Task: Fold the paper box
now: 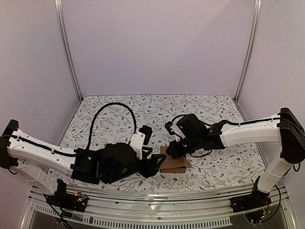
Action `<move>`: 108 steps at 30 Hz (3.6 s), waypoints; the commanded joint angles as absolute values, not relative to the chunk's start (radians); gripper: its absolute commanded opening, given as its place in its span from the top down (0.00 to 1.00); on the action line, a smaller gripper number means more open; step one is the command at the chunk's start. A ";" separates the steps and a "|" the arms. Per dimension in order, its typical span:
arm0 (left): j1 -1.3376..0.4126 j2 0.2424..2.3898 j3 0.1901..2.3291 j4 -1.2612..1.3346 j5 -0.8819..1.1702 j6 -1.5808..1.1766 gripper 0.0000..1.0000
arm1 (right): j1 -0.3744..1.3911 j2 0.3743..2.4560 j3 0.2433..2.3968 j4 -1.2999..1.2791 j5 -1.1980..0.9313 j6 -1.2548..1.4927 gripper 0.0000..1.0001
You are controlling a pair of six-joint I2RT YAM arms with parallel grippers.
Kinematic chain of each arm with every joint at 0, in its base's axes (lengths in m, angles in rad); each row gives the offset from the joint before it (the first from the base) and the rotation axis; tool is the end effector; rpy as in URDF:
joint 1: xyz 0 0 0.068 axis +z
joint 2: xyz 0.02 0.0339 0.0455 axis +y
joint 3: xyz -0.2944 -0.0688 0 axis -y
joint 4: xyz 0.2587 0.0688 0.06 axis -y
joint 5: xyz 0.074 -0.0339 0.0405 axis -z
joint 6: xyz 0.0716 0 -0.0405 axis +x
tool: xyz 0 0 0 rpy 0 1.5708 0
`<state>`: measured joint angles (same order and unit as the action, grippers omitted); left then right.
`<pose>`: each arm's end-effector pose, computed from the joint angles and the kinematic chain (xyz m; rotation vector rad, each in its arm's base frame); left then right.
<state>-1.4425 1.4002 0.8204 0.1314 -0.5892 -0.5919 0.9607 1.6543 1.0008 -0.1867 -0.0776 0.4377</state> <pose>0.0829 -0.3318 0.2542 0.4727 1.9587 -0.7426 0.2151 0.3175 0.1890 -0.6934 2.4451 0.7011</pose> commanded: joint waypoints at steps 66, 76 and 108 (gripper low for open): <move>-0.974 1.891 1.109 -0.186 0.302 -0.716 0.50 | 0.957 1.423 0.992 -0.379 0.127 0.450 0.88; -0.974 1.894 1.111 -0.180 0.315 -0.717 0.50 | 0.954 1.143 0.811 -0.483 0.205 0.521 1.00; -0.974 1.893 1.105 -0.164 0.343 -0.727 0.50 | 0.956 1.329 0.610 -0.012 -0.149 0.777 1.00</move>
